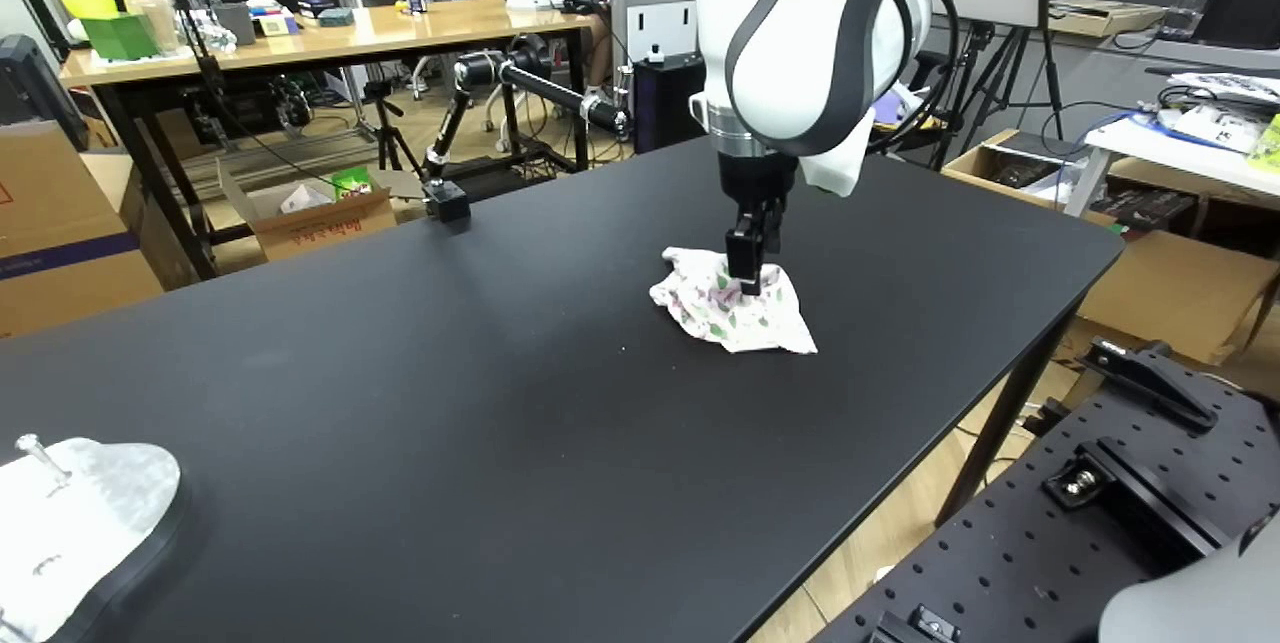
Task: Pick up the white towel from the table and put it on the black tripod
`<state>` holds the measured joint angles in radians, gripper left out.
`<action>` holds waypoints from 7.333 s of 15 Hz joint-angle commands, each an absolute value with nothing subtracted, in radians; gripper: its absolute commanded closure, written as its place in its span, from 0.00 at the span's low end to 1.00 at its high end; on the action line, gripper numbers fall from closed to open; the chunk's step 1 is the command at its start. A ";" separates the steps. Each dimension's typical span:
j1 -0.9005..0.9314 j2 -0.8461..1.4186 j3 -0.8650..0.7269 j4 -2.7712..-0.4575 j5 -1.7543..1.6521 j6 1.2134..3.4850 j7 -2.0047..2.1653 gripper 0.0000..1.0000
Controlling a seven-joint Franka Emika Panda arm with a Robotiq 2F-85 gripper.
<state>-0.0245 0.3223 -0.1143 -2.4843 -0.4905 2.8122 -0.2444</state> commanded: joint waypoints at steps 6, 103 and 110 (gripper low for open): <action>-0.020 0.354 -0.118 -2.454 -0.478 2.843 -0.254 0.82; -0.007 0.112 0.009 -1.914 0.017 1.972 -0.169 0.99; -0.016 0.103 0.003 -1.924 0.013 1.957 -0.209 0.38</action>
<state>-0.0085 0.1098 0.0082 -1.9390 0.0097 1.9819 -0.1947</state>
